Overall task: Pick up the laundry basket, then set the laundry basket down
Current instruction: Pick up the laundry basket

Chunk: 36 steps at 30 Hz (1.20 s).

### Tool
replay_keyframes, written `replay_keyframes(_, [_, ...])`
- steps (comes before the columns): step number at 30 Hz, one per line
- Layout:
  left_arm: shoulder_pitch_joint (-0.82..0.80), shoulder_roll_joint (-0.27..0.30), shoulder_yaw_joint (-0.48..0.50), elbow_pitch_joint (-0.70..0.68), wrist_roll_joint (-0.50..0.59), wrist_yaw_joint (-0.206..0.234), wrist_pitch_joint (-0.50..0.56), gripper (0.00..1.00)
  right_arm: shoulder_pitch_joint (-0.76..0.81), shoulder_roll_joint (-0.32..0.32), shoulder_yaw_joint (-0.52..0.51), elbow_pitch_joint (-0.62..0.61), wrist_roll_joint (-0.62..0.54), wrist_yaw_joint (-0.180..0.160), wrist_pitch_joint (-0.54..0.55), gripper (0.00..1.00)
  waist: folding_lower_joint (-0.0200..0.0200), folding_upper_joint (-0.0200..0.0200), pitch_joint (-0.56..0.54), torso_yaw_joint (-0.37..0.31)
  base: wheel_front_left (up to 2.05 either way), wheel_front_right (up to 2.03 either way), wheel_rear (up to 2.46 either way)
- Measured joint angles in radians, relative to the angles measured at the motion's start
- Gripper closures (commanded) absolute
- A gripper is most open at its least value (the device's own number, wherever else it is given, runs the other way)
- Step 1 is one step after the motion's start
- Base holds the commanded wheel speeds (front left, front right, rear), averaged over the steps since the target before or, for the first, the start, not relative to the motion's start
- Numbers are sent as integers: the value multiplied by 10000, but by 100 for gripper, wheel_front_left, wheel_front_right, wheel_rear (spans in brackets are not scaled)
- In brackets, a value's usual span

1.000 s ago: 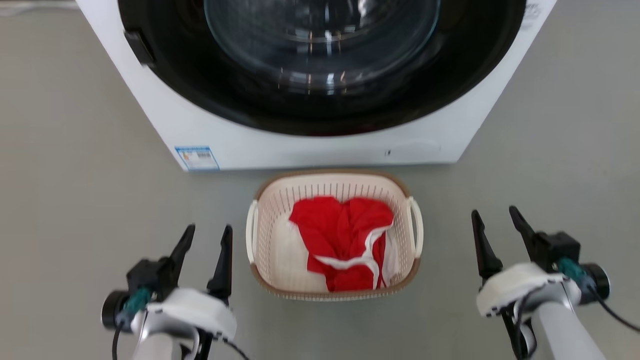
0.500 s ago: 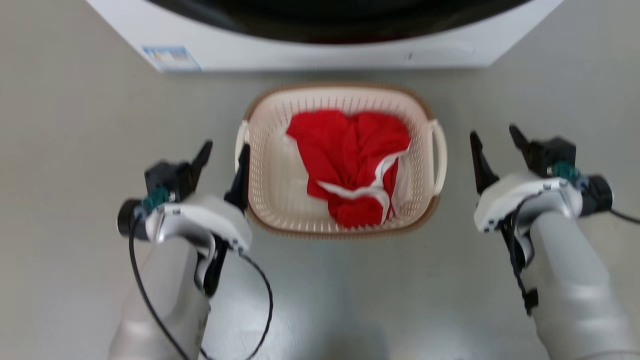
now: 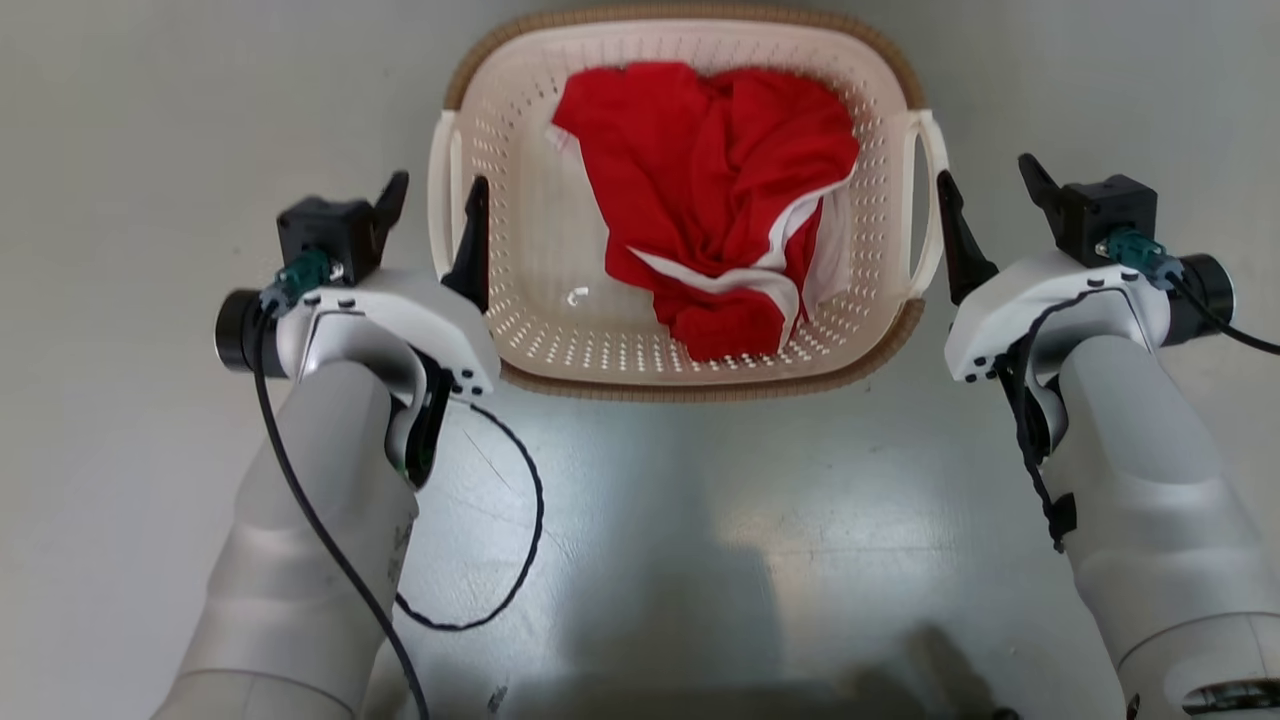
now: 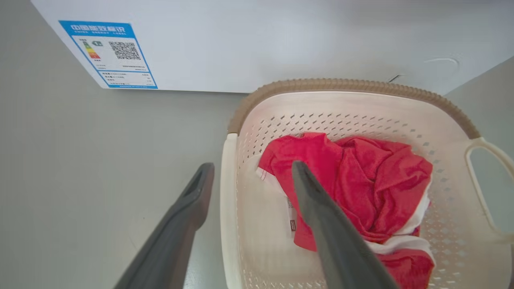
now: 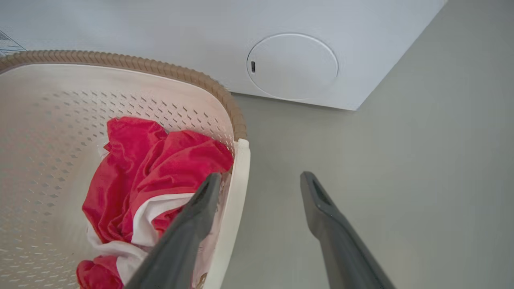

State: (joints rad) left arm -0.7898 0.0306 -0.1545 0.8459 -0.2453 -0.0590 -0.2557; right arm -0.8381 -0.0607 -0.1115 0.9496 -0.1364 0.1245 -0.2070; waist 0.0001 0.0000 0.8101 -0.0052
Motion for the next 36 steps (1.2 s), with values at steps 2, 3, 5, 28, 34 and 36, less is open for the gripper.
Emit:
replay_keyframes(2, [-177, -6, -2, 125, 81, 61, 0, 0, -103, -10, 107, 109, 2, 0, -94, 0, 0, 0, 200, -20, 0, 0, 0])
replay_keyframes(3, [-243, -8, 2, 209, 138, 67, 0, 0, -135, -8, 148, 167, 6, 0, -105, 0, -1, 0, 290, -31, 0, 0, 0])
replay_keyframes(5, [-326, -8, 31, 362, 211, 219, 0, 0, -211, -12, 196, 314, 44, 0, -153, 0, 0, 0, 447, -47, 0, 0, 0])
replay_keyframes(28, [-911, -12, -40, 709, 623, 336, 0, 0, -907, -35, 853, 993, 472, 0, -407, 0, 0, 0, 1457, 102, 0, 0, 0])
replay_keyframes(34, [-1151, -17, -81, 780, 623, 337, 0, 0, -924, -50, 1104, 1083, 773, 0, -408, 0, 0, 0, 1551, 117, 0, 0, 0])
replay_keyframes(36, [-1180, -21, -102, 802, 623, 337, 0, 0, -924, -52, 1181, 1131, 796, 0, -408, 0, 0, 0, 1554, 126, 0, 0, 0])
